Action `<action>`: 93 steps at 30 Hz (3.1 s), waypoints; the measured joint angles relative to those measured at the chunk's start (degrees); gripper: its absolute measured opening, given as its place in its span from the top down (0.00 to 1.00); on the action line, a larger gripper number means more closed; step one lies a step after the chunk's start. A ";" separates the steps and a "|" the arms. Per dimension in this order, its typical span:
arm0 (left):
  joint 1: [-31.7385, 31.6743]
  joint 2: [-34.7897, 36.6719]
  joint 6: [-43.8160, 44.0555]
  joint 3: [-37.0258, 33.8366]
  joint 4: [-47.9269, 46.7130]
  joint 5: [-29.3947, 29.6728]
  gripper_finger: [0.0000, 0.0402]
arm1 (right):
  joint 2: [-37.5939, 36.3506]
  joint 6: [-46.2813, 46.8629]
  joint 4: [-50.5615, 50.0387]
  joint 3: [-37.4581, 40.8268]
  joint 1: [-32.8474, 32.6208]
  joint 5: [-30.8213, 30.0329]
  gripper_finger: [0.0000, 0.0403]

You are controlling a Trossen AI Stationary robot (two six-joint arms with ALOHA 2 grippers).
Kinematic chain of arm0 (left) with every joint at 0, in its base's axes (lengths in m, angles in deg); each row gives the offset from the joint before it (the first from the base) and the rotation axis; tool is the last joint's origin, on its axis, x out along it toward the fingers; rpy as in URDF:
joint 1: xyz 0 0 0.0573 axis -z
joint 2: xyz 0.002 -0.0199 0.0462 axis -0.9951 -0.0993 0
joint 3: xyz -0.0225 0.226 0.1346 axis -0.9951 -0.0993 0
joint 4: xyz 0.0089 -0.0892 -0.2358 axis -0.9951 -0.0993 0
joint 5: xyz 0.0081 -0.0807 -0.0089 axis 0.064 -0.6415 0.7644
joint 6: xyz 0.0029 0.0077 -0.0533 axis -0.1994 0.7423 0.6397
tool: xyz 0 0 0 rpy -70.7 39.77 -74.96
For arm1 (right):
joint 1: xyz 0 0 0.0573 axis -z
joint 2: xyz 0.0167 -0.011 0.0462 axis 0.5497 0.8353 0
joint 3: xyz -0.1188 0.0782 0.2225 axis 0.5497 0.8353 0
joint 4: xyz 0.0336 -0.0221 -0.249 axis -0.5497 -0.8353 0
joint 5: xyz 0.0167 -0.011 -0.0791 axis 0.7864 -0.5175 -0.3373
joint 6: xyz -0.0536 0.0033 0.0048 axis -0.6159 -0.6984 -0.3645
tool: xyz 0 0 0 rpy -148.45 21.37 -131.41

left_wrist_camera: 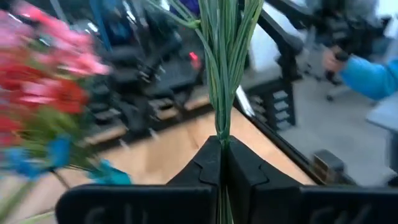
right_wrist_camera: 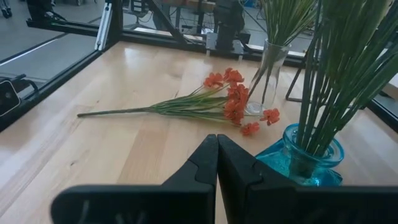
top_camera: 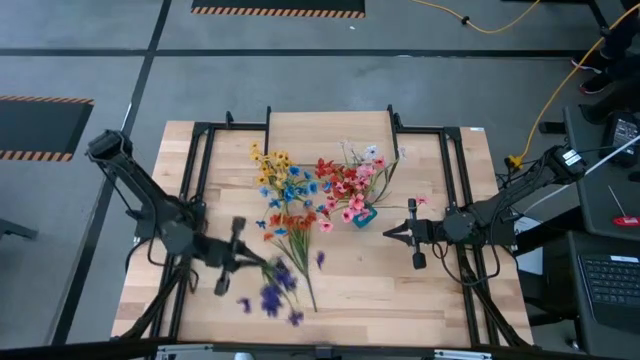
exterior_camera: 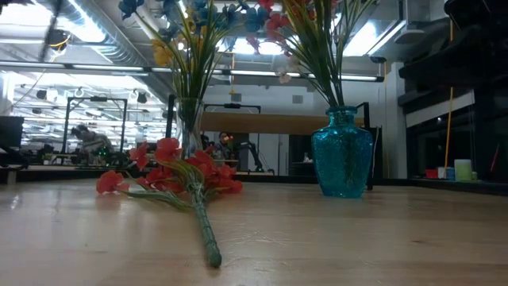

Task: Pick and place flowers into a vace then onto a shelf
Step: Put the violet flowers into the transparent vase

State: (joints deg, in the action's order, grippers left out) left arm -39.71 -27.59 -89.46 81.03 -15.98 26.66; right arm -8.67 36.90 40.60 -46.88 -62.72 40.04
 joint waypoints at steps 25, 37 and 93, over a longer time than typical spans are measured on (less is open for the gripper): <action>-26.32 11.85 -17.44 -18.12 37.88 -13.46 0.99 | 0.00 -0.17 1.03 0.00 0.09 -0.38 0.96; -42.03 5.11 -7.40 -18.12 45.14 -27.07 0.99 | 0.00 0.00 0.99 0.00 0.09 -0.37 0.96; -46.52 -13.61 4.38 -16.74 63.01 -20.10 0.99 | 0.04 3.22 -1.20 0.00 0.08 -0.26 0.97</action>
State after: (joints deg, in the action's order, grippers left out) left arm -86.23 -41.21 -85.09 64.29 47.03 6.56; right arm -8.62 40.12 39.40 -46.88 -62.63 39.78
